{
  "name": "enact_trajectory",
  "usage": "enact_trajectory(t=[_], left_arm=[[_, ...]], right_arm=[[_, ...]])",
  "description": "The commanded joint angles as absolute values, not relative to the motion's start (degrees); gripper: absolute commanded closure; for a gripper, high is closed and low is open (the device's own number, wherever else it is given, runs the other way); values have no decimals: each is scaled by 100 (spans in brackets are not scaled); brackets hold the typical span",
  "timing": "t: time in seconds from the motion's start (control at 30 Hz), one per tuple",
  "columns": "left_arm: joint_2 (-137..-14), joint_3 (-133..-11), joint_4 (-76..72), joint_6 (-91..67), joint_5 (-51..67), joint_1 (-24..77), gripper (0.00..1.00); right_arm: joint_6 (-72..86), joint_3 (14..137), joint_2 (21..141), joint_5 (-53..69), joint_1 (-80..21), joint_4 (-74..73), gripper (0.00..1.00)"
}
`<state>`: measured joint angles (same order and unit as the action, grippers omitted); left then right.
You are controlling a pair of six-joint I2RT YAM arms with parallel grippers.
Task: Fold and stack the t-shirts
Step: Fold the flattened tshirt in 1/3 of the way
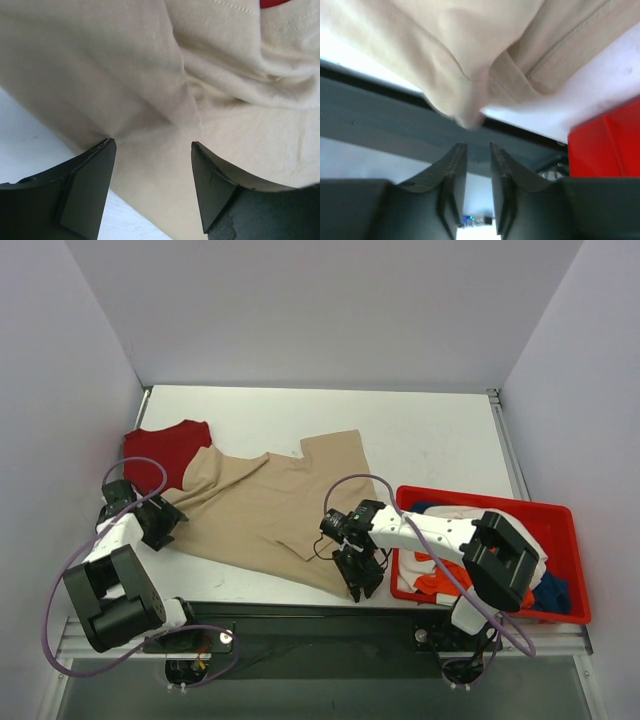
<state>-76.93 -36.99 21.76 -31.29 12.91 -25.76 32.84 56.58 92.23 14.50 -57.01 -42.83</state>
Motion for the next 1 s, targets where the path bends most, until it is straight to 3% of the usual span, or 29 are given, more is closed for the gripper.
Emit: enact_trajectory(t=[0.0, 0.13, 0.23, 0.57, 0.97], left_arm=[[-7260, -3744, 2531, -2988, 1081, -2532, 28], [-7005, -3954, 2707, -3041, 1107, -2338, 27], [-6751, -4069, 2839, -3059, 1020, -2154, 27], [-6609, -3947, 2602, -3313, 1283, -1398, 27], [-7207, -3121, 1819, -3797, 1582, -756, 27]], right_arm=[[3059, 6072, 8895, 1626, -5757, -5210, 69], [2962, 6651, 8745, 1399, -5748, -5660, 55], [2874, 6978, 8762, 1248, -5731, -5704, 52], [2339, 7620, 9904, 1221, -5713, -4853, 52], [2241, 6505, 10353, 1767, -5572, -4078, 53]])
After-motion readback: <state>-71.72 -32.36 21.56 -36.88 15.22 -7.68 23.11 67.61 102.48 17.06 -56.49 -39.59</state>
